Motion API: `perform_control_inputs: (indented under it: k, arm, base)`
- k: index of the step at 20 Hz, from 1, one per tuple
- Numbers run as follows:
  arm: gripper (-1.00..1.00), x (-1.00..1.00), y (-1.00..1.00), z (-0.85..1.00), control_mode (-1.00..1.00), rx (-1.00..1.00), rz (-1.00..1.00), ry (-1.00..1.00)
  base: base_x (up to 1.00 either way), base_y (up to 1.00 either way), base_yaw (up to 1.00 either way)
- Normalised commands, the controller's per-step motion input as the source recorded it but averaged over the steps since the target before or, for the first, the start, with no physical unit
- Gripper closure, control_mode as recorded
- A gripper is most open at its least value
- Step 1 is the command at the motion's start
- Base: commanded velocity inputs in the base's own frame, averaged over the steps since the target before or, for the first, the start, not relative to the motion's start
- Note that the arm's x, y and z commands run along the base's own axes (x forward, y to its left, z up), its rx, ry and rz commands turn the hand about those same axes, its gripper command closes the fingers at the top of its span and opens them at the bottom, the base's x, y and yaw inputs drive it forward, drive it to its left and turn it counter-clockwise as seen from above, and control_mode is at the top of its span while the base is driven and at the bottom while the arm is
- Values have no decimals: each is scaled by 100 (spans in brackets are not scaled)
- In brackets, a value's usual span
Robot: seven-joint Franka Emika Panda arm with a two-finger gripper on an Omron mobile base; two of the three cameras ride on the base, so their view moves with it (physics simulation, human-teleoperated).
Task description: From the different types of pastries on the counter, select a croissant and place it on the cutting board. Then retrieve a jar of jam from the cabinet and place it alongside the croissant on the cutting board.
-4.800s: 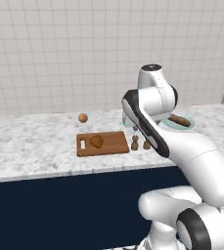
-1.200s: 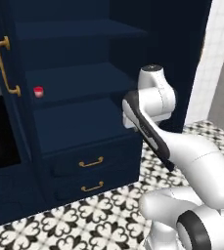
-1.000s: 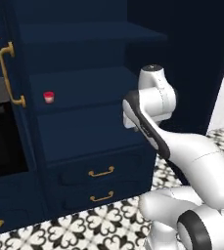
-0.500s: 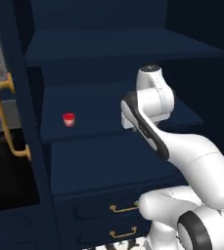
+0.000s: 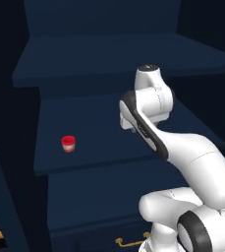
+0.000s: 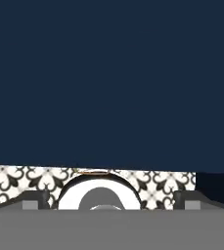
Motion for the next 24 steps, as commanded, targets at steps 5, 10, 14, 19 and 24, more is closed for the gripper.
perform_control_inputs:
  k: [5, 10, 14, 19, 24]
  arm:
    - [-100, -9, 0, -48, -100, 7, 18, -21]
    - [-100, -3, 8, -69, -100, 12, 49, -23]
    - [-100, 11, 40, -41, -100, 3, 51, -5]
    - [-100, 26, 50, -23, -100, 4, 55, -18]
    - [-100, 52, 44, -1, -100, 7, 44, -13]
  base:
    - [6, 0, 0]
    - [0, 0, 0]
    - [0, 0, 0]
    - [0, 0, 0]
    - [0, 0, 0]
